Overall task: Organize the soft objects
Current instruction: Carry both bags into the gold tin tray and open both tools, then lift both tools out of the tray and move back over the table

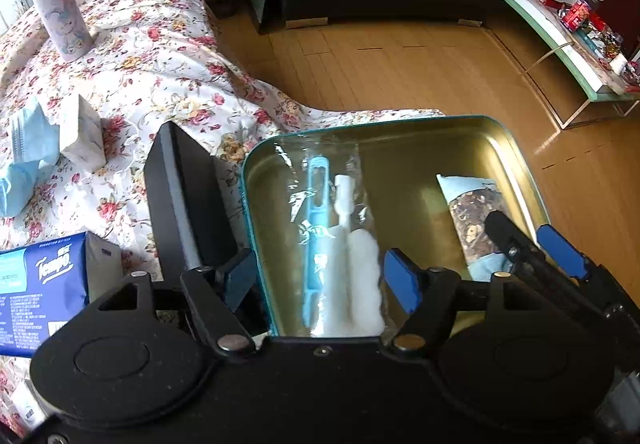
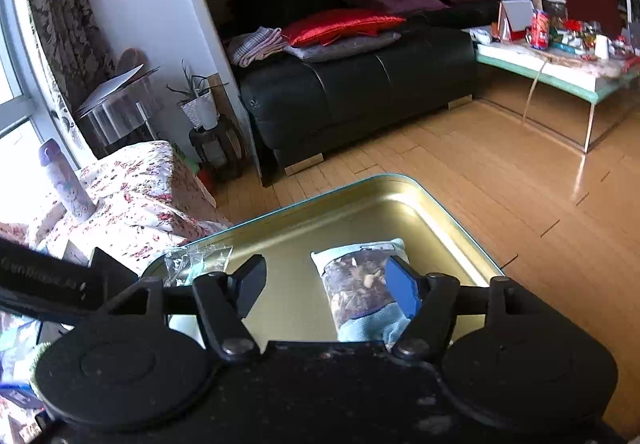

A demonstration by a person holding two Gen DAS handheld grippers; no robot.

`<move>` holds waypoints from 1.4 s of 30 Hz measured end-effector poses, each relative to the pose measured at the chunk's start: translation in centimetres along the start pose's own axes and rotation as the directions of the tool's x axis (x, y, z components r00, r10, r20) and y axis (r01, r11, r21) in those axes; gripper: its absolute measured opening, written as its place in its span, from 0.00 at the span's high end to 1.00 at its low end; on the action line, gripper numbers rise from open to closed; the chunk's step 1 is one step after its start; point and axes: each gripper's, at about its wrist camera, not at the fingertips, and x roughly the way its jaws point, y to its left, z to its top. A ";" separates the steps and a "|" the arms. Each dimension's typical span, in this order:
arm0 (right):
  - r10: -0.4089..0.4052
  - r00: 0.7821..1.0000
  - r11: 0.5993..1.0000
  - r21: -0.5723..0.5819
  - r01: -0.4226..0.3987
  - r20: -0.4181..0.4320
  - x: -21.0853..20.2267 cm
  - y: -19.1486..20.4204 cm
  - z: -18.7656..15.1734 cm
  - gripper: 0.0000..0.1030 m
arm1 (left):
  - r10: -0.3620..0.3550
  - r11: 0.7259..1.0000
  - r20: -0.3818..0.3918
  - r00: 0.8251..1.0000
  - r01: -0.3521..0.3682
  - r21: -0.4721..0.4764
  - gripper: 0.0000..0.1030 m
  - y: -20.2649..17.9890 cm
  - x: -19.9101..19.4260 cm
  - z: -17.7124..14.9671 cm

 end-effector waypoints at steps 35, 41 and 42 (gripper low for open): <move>-0.076 0.993 0.960 -0.261 0.098 0.093 -0.7 4.3 -2.2 0.06 | 0.215 0.968 0.172 0.961 -0.186 -0.171 0.16 14.0 -8.6 -4.8; -0.114 0.987 0.919 -0.367 0.147 0.110 -0.9 6.0 -3.3 0.01 | 0.282 0.939 0.178 0.943 -0.234 -0.251 0.15 19.1 -10.3 -7.0; -0.121 0.986 0.913 -0.377 0.157 0.118 -1.0 6.2 -3.5 0.01 | 0.295 0.933 0.180 0.938 -0.243 -0.264 0.15 19.8 -10.6 -7.2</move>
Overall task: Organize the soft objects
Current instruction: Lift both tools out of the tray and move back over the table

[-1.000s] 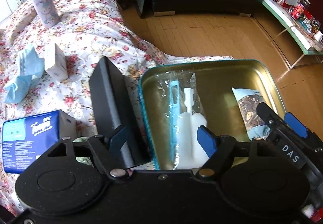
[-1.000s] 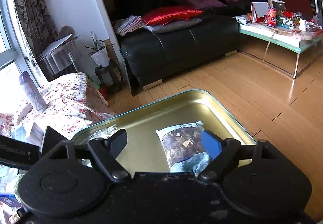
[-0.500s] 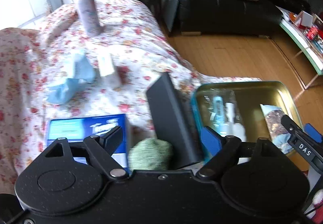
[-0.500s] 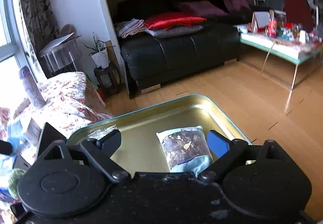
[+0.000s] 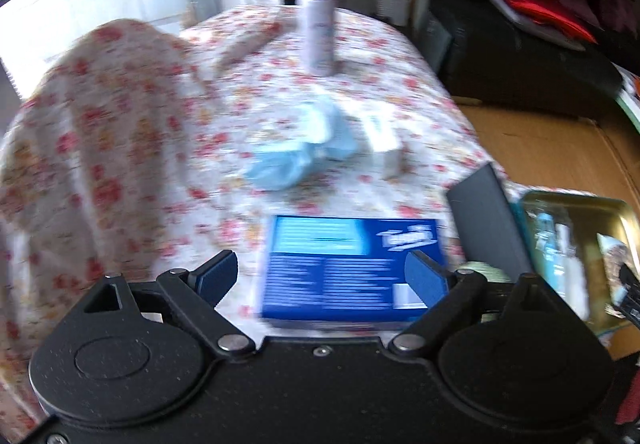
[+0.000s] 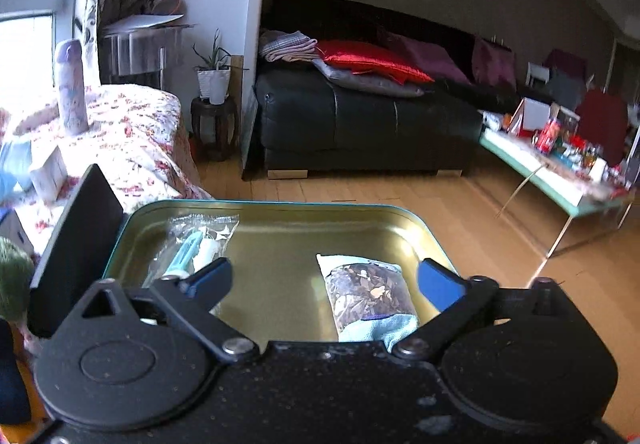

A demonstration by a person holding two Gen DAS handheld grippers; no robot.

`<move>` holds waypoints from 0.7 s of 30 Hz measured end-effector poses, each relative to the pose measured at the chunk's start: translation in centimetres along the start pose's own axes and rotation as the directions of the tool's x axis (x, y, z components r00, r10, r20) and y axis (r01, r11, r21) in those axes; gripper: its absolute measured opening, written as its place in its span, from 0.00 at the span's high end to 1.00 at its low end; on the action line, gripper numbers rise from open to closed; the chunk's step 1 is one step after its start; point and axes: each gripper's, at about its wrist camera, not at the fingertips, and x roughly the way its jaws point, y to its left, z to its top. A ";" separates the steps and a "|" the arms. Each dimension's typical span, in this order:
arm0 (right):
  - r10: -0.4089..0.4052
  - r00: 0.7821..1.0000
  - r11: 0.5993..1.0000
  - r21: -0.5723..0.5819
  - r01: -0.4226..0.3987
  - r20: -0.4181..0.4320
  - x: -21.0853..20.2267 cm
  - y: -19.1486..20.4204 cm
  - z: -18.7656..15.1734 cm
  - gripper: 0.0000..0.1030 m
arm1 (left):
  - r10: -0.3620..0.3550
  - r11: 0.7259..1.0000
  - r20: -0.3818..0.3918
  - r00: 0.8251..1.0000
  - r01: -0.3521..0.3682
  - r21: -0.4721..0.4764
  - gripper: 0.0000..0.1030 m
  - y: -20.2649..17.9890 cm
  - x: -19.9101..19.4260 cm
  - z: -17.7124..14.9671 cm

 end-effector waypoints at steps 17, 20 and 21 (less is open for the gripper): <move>0.008 0.994 0.999 0.042 -0.004 -0.110 -3.4 2.8 -1.2 0.01 | 0.058 0.980 0.032 0.998 -0.051 -0.190 0.11 10.0 1.4 -1.4; 0.057 0.989 0.995 0.091 -0.045 -0.137 -4.4 3.7 -1.7 0.01 | 0.061 0.974 0.034 0.998 -0.052 -0.220 0.11 10.9 2.0 -1.6; 0.074 0.988 0.993 0.105 -0.060 -0.137 -4.9 4.2 -1.8 0.01 | 0.060 0.972 0.034 0.998 -0.051 -0.228 0.11 11.1 2.2 -1.6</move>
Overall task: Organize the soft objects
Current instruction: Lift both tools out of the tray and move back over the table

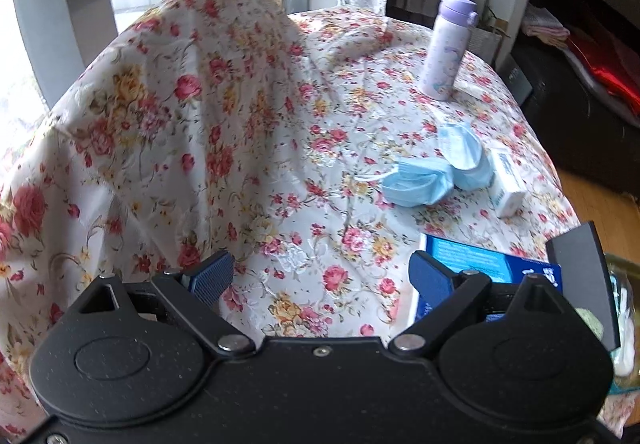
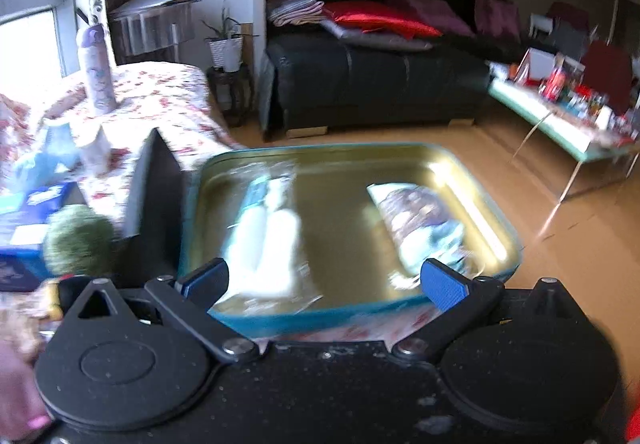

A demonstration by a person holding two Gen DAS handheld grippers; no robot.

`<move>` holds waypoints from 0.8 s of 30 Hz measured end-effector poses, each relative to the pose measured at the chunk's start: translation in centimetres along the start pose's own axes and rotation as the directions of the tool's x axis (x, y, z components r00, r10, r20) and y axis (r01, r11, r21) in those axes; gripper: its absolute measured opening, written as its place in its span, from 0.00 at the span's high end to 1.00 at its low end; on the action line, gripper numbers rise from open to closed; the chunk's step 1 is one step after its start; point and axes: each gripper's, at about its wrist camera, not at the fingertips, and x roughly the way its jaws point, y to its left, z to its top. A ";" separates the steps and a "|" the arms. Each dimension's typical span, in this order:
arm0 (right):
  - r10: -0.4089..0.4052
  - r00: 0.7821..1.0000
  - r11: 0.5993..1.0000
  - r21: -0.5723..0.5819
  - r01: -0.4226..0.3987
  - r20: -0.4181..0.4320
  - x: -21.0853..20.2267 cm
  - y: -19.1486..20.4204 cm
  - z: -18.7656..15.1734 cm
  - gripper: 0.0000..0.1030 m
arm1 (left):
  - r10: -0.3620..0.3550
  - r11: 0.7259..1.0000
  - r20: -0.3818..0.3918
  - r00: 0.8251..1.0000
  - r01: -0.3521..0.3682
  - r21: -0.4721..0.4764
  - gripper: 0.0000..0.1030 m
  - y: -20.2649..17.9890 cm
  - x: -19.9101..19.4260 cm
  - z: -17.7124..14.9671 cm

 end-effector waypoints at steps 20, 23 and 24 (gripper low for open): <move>0.450 0.887 0.866 -0.191 -0.462 -0.104 -8.4 10.3 -1.2 0.01 | -0.062 0.998 0.015 0.998 0.062 -0.012 0.11 0.1 0.8 -0.9; 0.420 0.905 0.870 -0.254 -0.424 -0.073 -8.7 11.7 -1.7 0.01 | -0.073 0.997 0.003 0.997 0.073 -0.032 0.11 0.5 1.0 -0.8; 0.398 0.915 0.879 -0.260 -0.400 -0.064 -8.5 11.9 -1.8 0.01 | -0.074 0.997 -0.001 0.997 0.073 -0.036 0.11 0.5 1.0 -0.8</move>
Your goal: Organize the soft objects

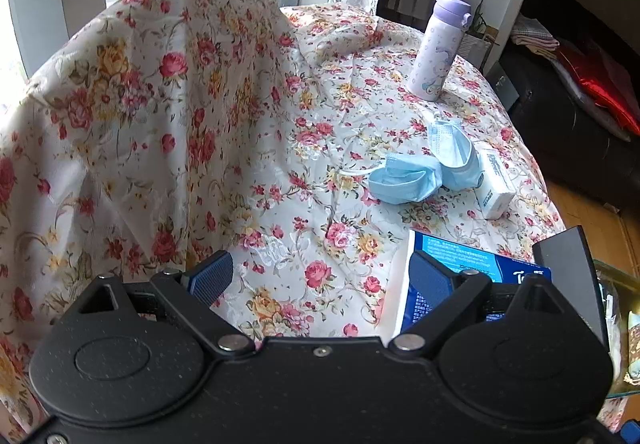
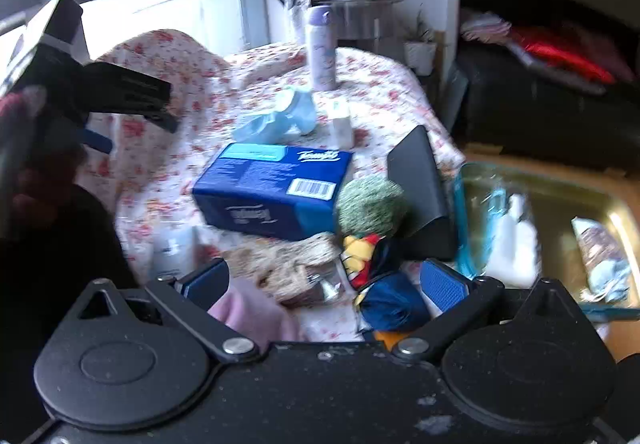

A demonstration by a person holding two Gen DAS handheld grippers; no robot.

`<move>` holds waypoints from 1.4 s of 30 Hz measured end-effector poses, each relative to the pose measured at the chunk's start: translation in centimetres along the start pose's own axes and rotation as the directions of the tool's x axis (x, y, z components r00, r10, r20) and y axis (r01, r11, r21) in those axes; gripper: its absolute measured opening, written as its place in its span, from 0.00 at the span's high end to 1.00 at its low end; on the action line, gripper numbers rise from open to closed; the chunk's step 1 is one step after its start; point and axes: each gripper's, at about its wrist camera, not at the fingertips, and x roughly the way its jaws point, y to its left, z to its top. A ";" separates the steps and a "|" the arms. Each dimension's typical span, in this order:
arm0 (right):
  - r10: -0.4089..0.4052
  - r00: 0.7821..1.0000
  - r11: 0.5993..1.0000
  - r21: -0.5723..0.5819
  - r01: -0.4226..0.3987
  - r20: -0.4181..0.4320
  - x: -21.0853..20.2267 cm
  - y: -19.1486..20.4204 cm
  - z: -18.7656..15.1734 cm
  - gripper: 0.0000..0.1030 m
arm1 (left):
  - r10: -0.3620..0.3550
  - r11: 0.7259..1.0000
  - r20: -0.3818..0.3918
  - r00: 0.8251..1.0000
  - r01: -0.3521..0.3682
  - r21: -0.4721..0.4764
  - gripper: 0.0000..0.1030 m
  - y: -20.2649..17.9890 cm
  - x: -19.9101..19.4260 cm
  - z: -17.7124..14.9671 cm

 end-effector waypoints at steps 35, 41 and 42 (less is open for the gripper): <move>-0.005 0.988 0.989 0.147 0.028 -0.155 3.9 -5.3 -1.4 0.57 | 0.047 0.975 -0.188 0.981 -0.004 0.223 0.11 -5.6 0.6 -2.6; 0.012 0.994 0.986 0.166 0.006 -0.108 2.6 -6.3 -1.1 0.56 | 0.193 0.944 -0.374 0.907 -0.068 0.322 0.12 -7.0 3.9 -4.3; 0.016 0.995 0.985 0.172 0.002 -0.100 2.4 -6.5 -1.1 0.56 | 0.195 0.944 -0.398 0.897 -0.061 0.324 0.12 -7.1 4.1 -4.4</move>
